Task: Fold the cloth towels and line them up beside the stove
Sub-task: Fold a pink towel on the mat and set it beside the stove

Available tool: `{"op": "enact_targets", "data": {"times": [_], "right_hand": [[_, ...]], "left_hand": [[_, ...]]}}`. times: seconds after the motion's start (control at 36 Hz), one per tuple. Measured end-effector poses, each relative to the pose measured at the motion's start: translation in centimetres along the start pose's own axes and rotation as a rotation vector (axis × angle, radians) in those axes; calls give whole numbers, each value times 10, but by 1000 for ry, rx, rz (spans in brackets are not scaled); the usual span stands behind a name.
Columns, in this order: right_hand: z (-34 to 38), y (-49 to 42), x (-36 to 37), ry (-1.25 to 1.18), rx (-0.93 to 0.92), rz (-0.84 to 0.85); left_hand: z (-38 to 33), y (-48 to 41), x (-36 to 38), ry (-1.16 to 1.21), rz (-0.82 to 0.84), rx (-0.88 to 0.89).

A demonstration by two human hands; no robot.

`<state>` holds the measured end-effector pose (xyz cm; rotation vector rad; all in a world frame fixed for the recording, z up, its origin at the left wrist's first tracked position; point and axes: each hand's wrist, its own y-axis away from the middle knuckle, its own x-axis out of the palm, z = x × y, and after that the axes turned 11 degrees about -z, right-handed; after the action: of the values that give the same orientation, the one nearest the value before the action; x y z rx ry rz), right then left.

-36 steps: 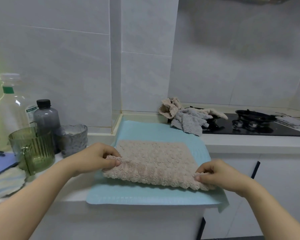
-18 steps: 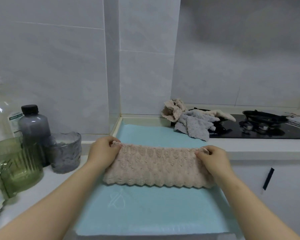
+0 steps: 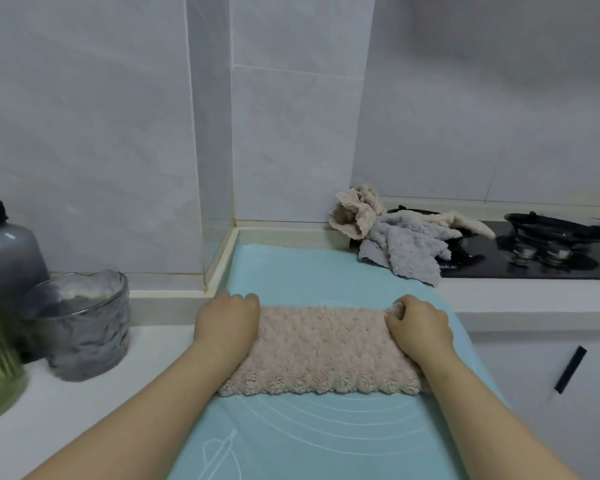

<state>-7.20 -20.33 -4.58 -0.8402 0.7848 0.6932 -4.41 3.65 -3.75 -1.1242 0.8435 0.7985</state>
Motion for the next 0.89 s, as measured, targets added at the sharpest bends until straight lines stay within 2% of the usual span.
{"op": "enact_targets", "data": {"times": [0.11, 0.22, 0.39, 0.5, 0.64, 0.81, 0.89], "right_hand": [[2, 0, -2, 133, -24, 16], [1, 1, -4, 74, -53, 1], [0, -17, -24, -63, -43, -171], [2, -30, -22, -57, 0, -184], [-2, -30, -4, -45, 54, -113], [-5, -30, -16, -1, 100, 10], [-7, -27, -23, 64, 127, 97]], "left_hand": [[0, -1, 0, -20, 27, -21], [1, 0, -7, 0, 2, -31], [13, -25, -20, 231, -170, -136], [-1, -43, -16, 300, -156, -161], [-15, -41, 11, 340, -76, -190], [-10, -31, -6, 525, -175, -144], [-5, -21, -19, 564, -69, -167]]}}
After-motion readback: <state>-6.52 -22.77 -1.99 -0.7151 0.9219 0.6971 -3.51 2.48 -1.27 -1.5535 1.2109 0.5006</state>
